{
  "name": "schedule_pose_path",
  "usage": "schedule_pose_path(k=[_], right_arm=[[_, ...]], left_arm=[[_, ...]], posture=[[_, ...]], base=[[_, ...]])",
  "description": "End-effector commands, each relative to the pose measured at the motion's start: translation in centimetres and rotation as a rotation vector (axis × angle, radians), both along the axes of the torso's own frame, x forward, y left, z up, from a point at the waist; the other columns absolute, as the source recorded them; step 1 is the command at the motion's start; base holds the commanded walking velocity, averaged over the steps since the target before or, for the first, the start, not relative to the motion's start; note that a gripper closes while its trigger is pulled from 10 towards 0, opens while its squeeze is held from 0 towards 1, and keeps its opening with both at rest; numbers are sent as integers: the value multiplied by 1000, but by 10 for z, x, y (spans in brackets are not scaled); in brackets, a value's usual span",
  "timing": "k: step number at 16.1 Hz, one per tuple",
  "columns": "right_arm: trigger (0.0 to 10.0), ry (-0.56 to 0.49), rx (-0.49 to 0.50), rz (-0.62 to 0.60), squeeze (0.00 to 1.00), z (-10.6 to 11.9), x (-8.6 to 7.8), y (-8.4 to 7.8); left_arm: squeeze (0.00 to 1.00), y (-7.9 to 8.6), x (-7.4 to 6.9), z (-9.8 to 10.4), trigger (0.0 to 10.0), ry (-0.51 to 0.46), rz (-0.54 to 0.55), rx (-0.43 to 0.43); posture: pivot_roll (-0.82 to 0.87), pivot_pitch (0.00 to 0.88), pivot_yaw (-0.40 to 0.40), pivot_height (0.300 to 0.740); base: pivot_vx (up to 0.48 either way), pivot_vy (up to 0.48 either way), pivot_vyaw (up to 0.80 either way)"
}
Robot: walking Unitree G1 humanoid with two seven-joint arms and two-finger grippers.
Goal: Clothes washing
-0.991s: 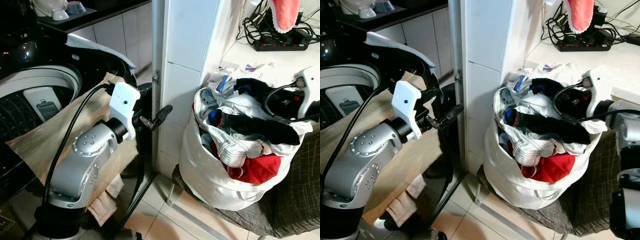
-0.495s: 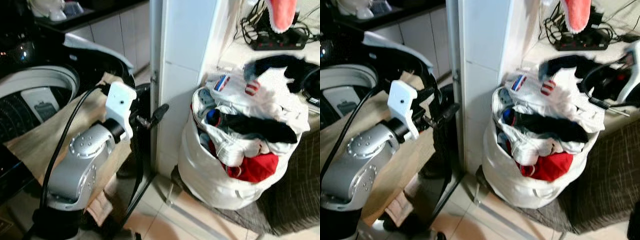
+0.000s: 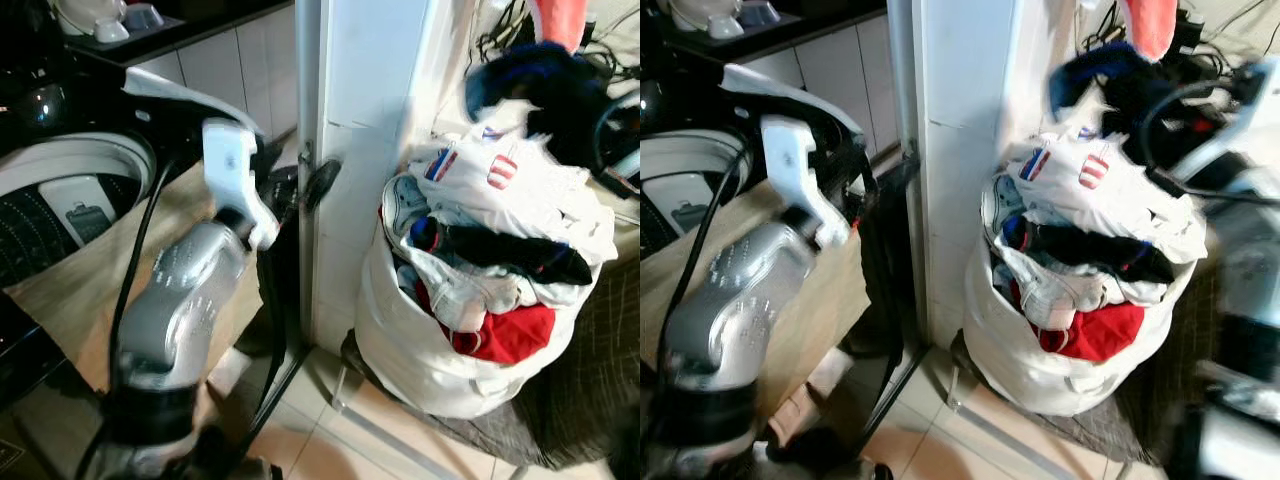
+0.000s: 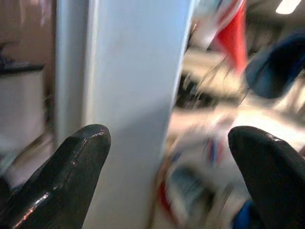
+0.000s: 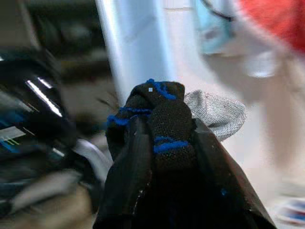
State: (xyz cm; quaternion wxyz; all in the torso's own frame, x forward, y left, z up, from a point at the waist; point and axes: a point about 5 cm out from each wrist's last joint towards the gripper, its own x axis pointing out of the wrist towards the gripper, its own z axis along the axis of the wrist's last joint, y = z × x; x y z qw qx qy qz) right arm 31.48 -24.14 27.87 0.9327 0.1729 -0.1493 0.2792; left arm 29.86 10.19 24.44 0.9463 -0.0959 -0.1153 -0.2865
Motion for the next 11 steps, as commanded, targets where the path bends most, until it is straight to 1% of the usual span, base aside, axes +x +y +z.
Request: schedule_pose_path(k=[1, 2, 3, 4, 5, 6, 7, 8, 9, 10, 11], right_arm=[[0, -11, 47, 25, 0, 7, -4, 6], [0, 9, 43, 52, 0, 3, -3, 16], [0, 22, 47, 87, 0, 2, -3, 25], [0, 30, 46, 123, 0, 2, -5, 32], [0, 42, 27, 154, 0, 2, -7, 39], [0, 49, 14, 180, 0, 3, -9, 43], [0, 52, 12, 186, 0, 3, -10, 44], [0, 57, -15, 210, 0, 4, -11, 49], [0, 59, -37, 221, 0, 3, -12, 51], [0, 66, -71, 238, 0, 2, -14, 54], [0, 73, -83, 264, 0, 3, -16, 59]], left_arm=[[1000, 0, -1, 10, 10000, -85, 2, 16], [1000, -1, -4, 17, 10000, -168, 9, 81], [1000, -2, -7, 24, 10000, -266, 18, 165], [1000, -3, -9, 29, 10000, -317, 17, 212], [1000, -3, -11, 36, 10000, -351, 8, 210], [1000, -5, -13, 40, 10000, -401, -7, 264], [1000, -5, -14, 40, 10000, -419, -11, 292], [1000, -9, -14, 38, 10000, -467, -22, 415], [1000, -11, -15, 36, 10000, -490, -35, 484], [1000, -16, -16, 32, 10000, -511, -74, 553], [1000, -22, -19, 29, 10000, -495, -133, 540]], posture=[[-27, 0, 22, 740], [-27, 0, 19, 740], [-25, 0, 14, 740], [-23, 0, 11, 740], [-23, 0, 9, 740], [-22, 0, 7, 740], [-22, 0, 5, 740], [-23, 0, 4, 740], [-22, 0, 4, 740], [-24, 0, 6, 740], [-27, 0, 7, 740]], base=[[0, 0, 0], [0, 0, 0], [0, 0, 0], [0, 0, 0], [0, 0, 0], [0, 0, 0], [0, 0, 0], [0, 0, 0], [0, 0, 0], [0, 0, 0], [0, 0, 0]])
